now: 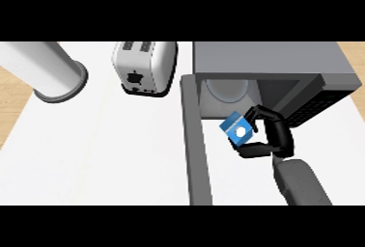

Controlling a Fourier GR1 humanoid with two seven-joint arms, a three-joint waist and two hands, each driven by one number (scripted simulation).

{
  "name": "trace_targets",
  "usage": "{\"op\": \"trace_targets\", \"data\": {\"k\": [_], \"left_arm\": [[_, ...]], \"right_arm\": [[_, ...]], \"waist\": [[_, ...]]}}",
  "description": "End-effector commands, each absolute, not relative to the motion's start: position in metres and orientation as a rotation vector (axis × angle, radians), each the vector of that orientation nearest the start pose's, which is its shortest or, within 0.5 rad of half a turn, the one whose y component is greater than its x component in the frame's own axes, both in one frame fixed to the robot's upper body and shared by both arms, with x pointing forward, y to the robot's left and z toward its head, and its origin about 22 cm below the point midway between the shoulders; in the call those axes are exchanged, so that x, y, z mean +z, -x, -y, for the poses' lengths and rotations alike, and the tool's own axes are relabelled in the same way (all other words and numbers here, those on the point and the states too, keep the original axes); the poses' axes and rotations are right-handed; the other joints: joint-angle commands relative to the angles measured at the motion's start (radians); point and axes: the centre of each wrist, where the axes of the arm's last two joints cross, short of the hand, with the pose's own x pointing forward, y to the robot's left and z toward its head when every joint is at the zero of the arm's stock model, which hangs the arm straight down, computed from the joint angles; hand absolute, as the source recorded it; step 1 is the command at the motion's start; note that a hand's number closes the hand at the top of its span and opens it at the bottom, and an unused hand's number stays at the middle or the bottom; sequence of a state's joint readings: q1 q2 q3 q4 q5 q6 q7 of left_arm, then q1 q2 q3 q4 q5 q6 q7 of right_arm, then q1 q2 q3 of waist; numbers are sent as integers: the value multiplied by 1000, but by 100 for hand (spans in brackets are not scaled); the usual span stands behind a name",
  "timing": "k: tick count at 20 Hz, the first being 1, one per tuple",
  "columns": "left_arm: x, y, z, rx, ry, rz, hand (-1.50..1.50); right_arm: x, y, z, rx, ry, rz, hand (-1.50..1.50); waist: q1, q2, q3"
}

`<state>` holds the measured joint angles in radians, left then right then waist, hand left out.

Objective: Pick up the milk, place it into the microwave and close the microwave

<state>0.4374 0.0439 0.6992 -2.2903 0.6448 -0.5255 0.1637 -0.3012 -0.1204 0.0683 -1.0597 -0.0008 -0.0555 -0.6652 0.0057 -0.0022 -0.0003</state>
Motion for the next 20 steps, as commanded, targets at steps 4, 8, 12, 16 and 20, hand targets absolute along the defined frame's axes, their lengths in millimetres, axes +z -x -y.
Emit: {"op": "trace_targets", "data": {"k": [4, 8, 12, 16, 20], "left_arm": [[124, -70, -372, 83, -58, 1924, -150], [127, -70, -362, 75, -55, 1924, -150], [123, -65, -376, 70, -67, 1934, -150], [111, -75, -377, 62, -55, 1912, -150], [116, -79, -372, 69, -38, 1935, -150]], "right_arm": [[-7, -350, 200, 275, 101, 1999, 150], [9, -370, 177, 347, 200, 1995, 150], [31, -406, 159, 398, 279, 1965, 150], [35, -423, 154, 442, 387, 1913, 150], [29, -430, 160, 449, 477, 1909, 150]], "waist": [[5, 3, 0], [6, 4, 0], [25, 7, 0], [36, 14, 0], [45, 19, 1]]}}
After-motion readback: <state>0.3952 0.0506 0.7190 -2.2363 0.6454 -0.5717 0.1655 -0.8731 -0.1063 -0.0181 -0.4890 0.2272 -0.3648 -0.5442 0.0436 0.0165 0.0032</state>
